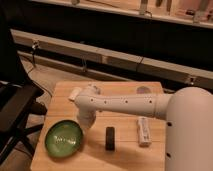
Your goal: Push the ceramic bowl across the table
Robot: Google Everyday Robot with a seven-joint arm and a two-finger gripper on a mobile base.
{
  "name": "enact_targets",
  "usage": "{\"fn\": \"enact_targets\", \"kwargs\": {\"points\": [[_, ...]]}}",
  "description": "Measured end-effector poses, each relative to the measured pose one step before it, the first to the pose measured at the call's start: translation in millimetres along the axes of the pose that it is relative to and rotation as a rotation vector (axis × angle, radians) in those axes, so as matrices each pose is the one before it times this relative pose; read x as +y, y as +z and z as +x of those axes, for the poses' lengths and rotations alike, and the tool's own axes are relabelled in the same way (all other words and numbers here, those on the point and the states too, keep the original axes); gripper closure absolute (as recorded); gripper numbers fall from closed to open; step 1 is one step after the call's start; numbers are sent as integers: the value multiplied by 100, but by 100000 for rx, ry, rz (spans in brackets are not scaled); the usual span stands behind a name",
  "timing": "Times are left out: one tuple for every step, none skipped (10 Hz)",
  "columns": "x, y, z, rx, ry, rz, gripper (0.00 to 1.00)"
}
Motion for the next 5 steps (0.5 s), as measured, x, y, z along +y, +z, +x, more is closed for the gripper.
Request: {"fn": "enact_targets", "kwargs": {"points": [[-127, 47, -116, -280, -358, 44, 99], [-143, 20, -112, -319, -357, 122, 99], [-129, 48, -109, -353, -397, 54, 99], [-138, 35, -140, -343, -407, 24, 99], [-99, 18, -81, -229, -337, 48, 99]]}}
